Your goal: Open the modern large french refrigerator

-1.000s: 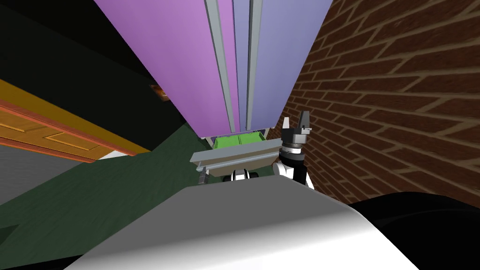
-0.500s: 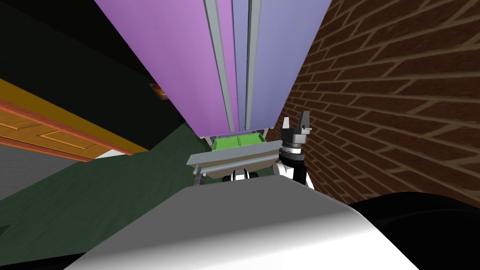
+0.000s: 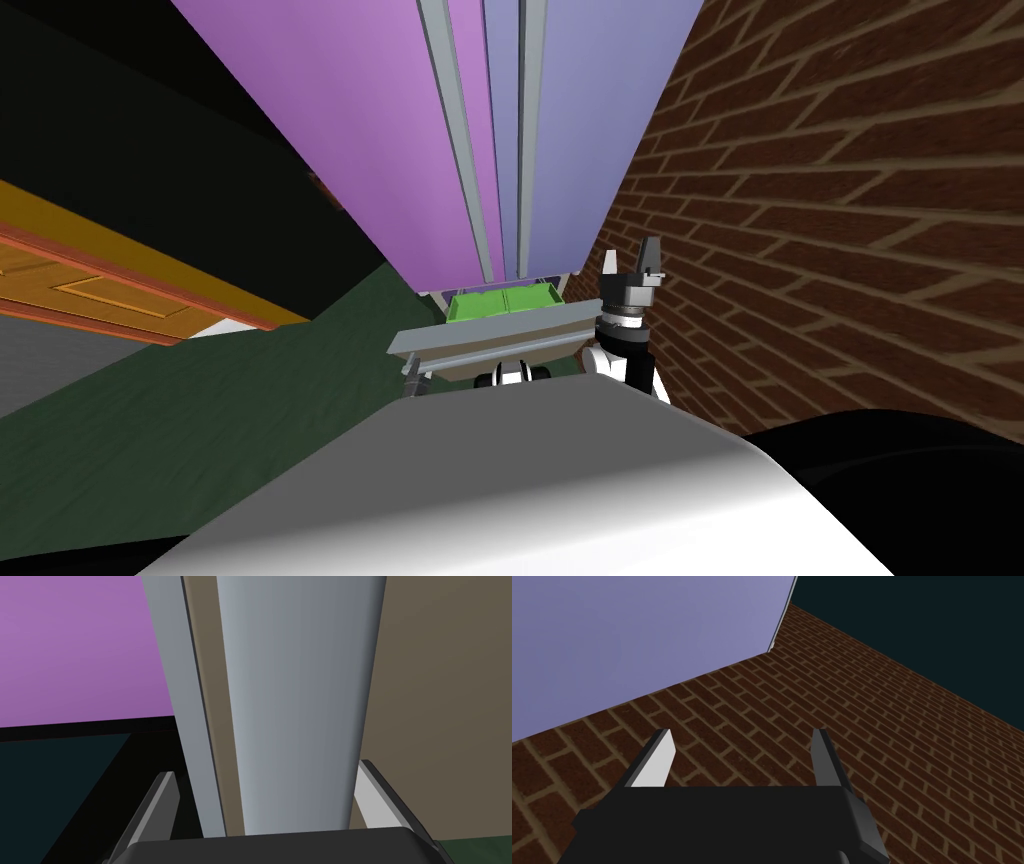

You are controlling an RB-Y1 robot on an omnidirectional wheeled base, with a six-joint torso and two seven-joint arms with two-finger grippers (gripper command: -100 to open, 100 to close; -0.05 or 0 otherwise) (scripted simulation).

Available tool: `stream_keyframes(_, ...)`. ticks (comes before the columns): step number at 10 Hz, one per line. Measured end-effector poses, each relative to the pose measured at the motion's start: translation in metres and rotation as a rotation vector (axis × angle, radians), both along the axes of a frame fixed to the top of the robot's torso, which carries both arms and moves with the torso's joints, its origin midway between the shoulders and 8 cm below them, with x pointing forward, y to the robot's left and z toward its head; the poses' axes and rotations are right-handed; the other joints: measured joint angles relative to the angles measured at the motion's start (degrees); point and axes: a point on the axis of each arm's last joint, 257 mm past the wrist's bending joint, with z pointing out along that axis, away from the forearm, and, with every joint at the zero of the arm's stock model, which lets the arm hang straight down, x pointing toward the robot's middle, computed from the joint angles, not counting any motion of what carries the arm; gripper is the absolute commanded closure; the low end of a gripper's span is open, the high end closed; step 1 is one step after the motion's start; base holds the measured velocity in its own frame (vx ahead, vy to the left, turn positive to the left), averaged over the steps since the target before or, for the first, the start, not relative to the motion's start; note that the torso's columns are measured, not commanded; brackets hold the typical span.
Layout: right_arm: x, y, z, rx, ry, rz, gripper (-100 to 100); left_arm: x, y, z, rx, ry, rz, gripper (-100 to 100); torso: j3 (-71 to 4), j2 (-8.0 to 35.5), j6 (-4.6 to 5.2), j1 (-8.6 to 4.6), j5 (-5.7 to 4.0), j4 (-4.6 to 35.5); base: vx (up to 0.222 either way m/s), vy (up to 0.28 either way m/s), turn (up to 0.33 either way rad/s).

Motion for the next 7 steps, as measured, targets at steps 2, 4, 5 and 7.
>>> stream_keyframes(2,0.000,0.000,0.000,0.000,0.000,0.000,0,-0.002,0.010,0.004,0.000,0.007,0.000,-100,0.03,0.19,-0.07,-0.20,-0.18,0.11,0.004,-0.050,-0.005)
stream_keyframes(4,0.000,0.000,0.000,0.000,0.000,0.000,0,-0.004,0.023,0.013,-0.003,0.025,-0.001,-100,0.07,0.47,-0.15,-0.61,-0.59,0.35,0.014,-0.053,0.008)
stream_keyframes(5,0.000,0.000,0.000,0.000,0.000,0.000,0,-0.004,0.024,0.011,-0.004,0.037,0.002,0,0.15,0.56,-0.14,-0.53,-0.35,0.20,0.003,0.005,-0.012)
stream_keyframes(7,0.000,0.000,0.000,0.000,0.000,0.000,0,-0.004,0.025,0.006,-0.004,0.052,0.006,0,0.16,0.50,-0.21,-0.35,-0.08,0.00,0.001,0.004,-0.012)
